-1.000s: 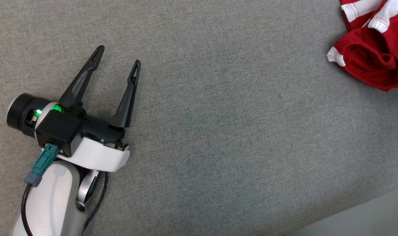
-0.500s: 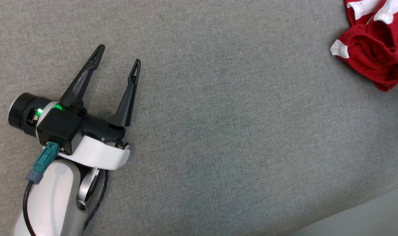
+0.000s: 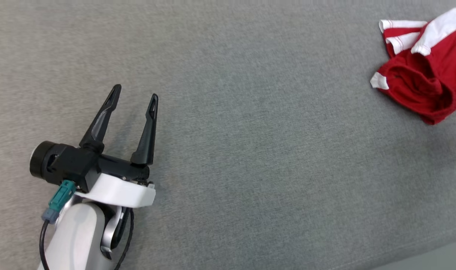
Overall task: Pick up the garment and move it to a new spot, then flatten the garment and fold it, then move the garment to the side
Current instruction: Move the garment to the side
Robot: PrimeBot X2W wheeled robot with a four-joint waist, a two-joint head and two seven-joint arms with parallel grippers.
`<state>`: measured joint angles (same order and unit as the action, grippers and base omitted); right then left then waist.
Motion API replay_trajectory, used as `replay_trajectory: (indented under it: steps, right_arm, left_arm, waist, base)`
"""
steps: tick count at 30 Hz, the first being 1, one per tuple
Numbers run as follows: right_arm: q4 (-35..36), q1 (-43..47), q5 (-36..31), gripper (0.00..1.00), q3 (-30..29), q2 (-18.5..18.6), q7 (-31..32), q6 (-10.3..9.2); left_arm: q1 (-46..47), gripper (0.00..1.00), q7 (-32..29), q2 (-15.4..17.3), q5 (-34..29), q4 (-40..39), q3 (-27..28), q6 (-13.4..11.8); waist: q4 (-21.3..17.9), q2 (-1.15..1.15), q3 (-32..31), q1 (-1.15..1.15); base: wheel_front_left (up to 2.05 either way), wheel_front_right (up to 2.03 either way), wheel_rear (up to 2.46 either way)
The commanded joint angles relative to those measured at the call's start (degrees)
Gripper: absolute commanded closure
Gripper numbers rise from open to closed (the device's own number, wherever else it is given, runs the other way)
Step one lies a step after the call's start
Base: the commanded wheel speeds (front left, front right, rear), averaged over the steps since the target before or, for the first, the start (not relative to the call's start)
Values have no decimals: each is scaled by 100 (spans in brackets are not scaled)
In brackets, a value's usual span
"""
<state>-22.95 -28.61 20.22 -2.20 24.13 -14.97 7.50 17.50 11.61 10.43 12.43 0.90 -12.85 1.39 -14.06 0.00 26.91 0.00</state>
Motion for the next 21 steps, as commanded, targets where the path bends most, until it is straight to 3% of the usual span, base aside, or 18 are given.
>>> replay_trajectory:
  steps: [1,6,12,21]
  right_arm:
    - [184,212,-115,0,-87,-142,-17,-1]
    - [866,929,-378,0,-358,-862,-16,-1]
    - [1340,1570,-473,0,-131,-1478,-18,-1]
    - [1550,2083,-560,0,-82,-1679,42,-1]
  left_arm:
    - [-103,0,49,8,43,50,28,-42]
    - [-356,0,176,-86,193,180,125,-110]
    - [-701,0,272,-112,331,329,279,-166]
    - [-1026,0,321,-132,407,425,317,-159]
  waist:
    - [292,0,-321,0]
    - [622,0,-724,0]
    - [966,0,-1201,0]
    - [1306,0,-1620,0]
  base:
    - [0,0,0]
    - [0,0,0]
    - [0,0,0]
    - [0,0,0]
